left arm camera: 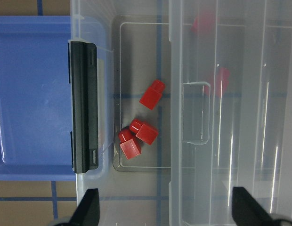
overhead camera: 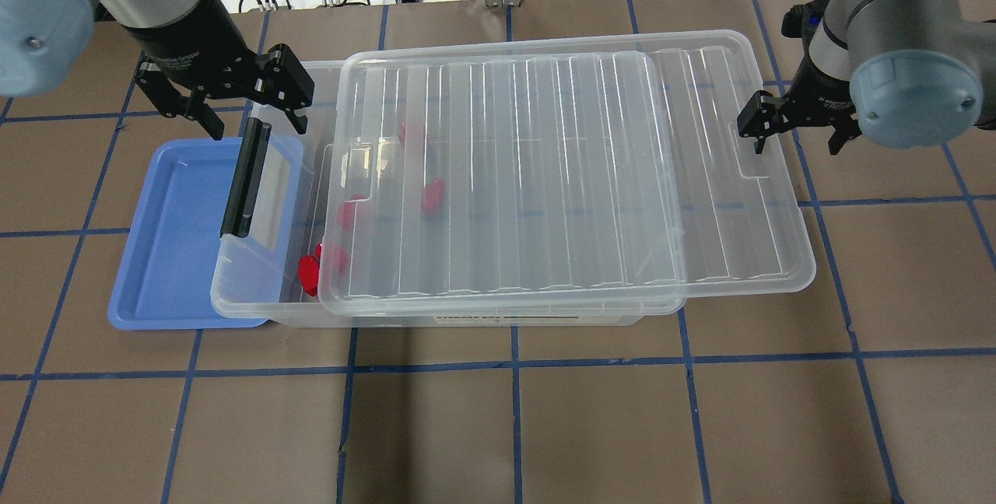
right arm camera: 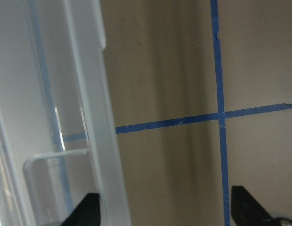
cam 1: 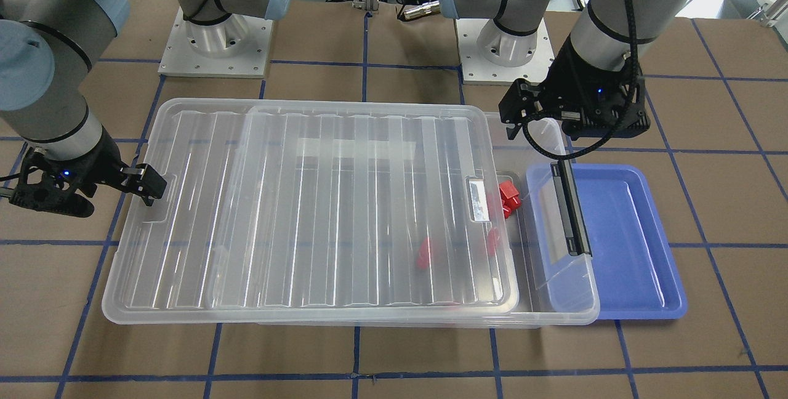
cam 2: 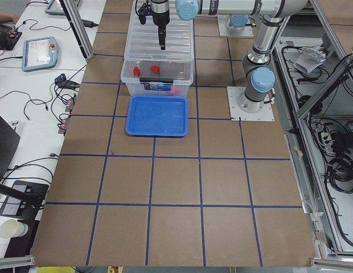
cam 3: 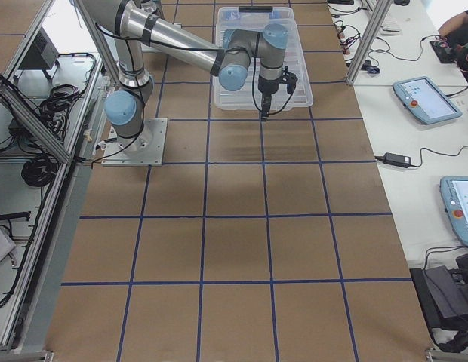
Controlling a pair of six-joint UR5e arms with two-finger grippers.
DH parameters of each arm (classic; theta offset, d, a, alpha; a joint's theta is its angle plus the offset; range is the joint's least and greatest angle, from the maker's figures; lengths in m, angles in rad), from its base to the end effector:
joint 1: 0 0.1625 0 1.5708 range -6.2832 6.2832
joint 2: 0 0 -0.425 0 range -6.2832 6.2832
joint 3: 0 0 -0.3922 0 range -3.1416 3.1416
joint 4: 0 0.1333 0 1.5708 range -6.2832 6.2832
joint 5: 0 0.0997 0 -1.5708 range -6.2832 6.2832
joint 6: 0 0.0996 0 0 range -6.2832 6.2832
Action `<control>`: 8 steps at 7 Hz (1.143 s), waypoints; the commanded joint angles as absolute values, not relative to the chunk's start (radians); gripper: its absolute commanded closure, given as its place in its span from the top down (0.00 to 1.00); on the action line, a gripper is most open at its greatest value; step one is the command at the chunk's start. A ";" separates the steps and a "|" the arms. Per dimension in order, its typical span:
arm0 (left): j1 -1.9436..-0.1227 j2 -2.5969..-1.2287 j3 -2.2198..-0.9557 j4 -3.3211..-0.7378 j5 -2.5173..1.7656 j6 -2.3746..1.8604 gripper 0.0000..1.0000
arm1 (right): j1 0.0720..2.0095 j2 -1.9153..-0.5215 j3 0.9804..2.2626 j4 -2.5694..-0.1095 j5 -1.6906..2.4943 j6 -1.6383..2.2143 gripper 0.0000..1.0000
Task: Place red block in blue tray from box
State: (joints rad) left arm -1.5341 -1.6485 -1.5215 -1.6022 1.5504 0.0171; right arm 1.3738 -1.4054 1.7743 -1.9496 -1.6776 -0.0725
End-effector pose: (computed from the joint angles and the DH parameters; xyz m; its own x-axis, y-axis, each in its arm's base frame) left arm -0.1162 -0.5232 0.4697 -0.9996 -0.0208 0.0214 -0.0195 0.9980 0.0594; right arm 0.0153 -0.5501 0.3422 -0.9865 0.1241 0.1070 0.1246 0.9922 -0.0022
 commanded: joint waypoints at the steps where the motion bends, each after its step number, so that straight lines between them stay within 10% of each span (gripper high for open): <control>1: -1.534 -1.699 -1.523 -1.583 1.534 0.012 1.00 | 1.339 -1.413 1.773 -1.942 -1.677 -0.081 1.00; 8: -1.536 -1.821 -1.549 -1.528 1.508 0.052 1.00 | 1.257 -1.431 1.773 -1.936 -1.698 -0.132 1.00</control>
